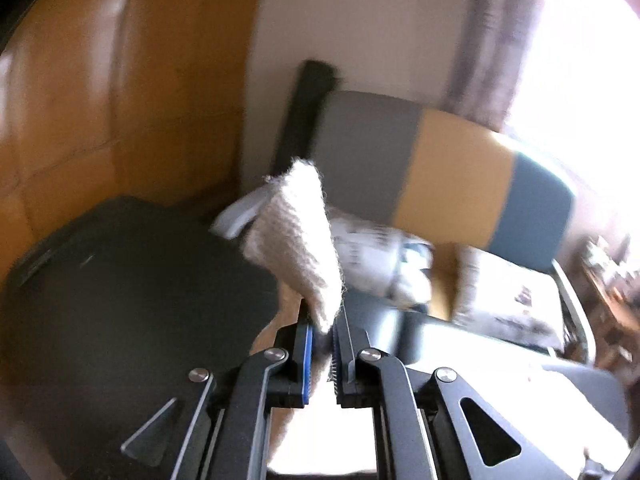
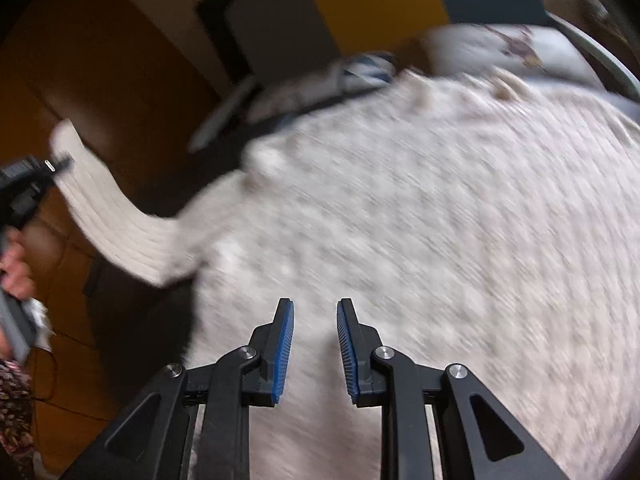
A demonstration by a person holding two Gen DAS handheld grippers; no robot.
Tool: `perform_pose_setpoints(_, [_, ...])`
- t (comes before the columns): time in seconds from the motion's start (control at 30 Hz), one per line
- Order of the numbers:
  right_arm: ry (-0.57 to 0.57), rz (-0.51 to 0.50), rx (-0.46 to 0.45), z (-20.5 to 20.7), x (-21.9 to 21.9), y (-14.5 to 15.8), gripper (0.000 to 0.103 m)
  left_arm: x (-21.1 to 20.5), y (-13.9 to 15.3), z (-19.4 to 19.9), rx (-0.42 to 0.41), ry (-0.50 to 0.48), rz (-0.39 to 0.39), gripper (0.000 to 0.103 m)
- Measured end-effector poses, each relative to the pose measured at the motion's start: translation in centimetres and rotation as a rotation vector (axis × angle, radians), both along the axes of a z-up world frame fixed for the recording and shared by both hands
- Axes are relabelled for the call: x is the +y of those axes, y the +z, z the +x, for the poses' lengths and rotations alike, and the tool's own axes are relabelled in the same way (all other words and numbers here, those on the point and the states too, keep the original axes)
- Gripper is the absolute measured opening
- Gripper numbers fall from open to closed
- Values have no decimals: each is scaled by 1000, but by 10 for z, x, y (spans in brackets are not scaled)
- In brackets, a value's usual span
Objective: Fold clothes
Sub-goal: 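Lift the sleeve cuff with the left gripper and fold it across the sweater body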
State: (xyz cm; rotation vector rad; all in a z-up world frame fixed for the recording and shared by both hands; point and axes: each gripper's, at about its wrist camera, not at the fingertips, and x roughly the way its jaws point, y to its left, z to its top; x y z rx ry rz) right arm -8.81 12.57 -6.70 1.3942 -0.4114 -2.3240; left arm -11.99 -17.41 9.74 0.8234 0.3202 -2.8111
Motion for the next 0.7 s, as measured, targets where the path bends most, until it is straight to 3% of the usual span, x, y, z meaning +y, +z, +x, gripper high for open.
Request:
perform_pose_setpoints(0.23, [-60, -47, -37, 18, 41, -6, 22, 122, 8, -28, -3, -229, -85, 8])
perform_pose_setpoints(0.43, [-129, -89, 3, 32, 78, 10, 22, 216, -25, -42, -74, -362, -158, 8])
perform_pose_setpoints(0.57, [-205, -87, -36, 36, 109, 0, 22, 258, -55, -42, -125, -424, -163, 8])
perform_pose_setpoints(0.7, [-246, -150, -54, 45, 135, -10, 22, 294, -86, -50, -172, -456, -209, 8])
